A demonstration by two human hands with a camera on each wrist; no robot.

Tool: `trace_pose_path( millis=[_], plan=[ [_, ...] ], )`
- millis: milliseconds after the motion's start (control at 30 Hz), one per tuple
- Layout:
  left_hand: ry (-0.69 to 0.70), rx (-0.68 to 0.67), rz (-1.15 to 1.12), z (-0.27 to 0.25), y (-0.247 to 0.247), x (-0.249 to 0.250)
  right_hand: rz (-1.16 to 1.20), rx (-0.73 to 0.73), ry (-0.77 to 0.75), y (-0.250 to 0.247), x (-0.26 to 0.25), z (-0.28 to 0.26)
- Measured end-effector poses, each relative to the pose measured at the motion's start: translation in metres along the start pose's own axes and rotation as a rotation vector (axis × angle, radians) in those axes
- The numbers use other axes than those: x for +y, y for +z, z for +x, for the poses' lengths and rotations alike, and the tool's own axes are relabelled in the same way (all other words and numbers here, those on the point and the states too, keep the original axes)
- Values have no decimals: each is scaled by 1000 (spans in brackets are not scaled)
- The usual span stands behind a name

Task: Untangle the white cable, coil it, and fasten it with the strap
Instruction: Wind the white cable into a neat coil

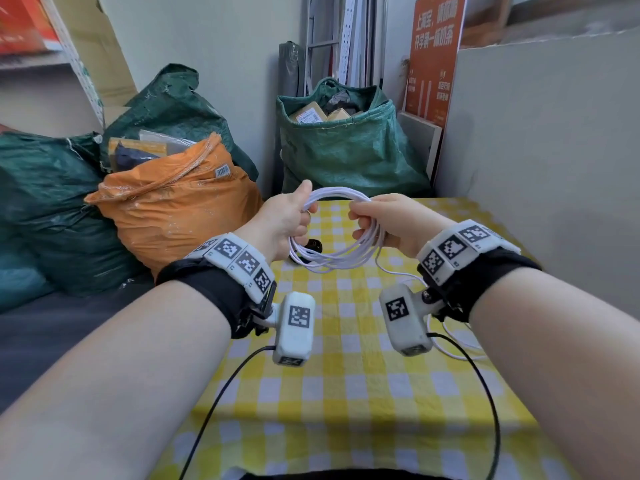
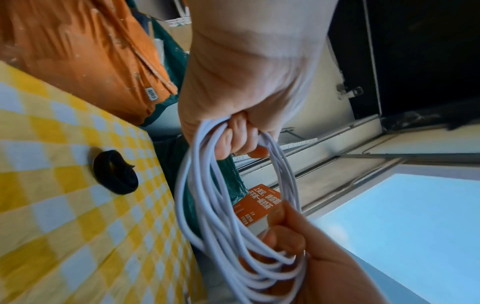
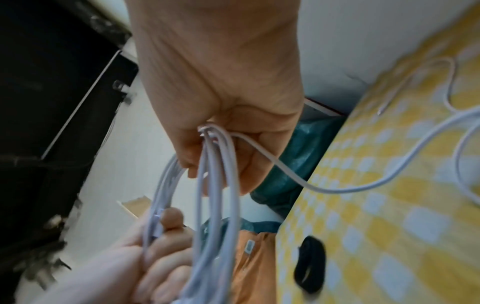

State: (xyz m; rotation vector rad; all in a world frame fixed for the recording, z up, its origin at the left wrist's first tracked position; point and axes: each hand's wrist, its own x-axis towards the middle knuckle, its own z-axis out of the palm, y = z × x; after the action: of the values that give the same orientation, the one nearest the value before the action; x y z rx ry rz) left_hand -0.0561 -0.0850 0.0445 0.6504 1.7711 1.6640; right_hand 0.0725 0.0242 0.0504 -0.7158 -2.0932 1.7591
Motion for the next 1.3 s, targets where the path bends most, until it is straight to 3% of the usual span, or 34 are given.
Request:
trace_pose_path(
  millis=[133,300,533,667,867,1100,1300],
  plan=[
    [-19,-16,-77,1,-1,-3,228,10,-18,9,-7,1],
    [-94,-140,14,-2,-14,-5,79,49,-50,9,-9,3],
    [-8,-274,312,-9,-6,12,-294,-49,-79,23,-14,-2],
    [-29,-263,390,-12,-1,13,-271,-42,-57,25,-15,-4],
    [-10,-111,137,-8,-1,11,-42,23,-18,16,-11,-2],
    [-19,45,-275,-5,-1,5,191,-44,-30,9,-3,4],
    [-80,22,-363,-3,0,-2,169,22,-95,15,2,6]
  ],
)
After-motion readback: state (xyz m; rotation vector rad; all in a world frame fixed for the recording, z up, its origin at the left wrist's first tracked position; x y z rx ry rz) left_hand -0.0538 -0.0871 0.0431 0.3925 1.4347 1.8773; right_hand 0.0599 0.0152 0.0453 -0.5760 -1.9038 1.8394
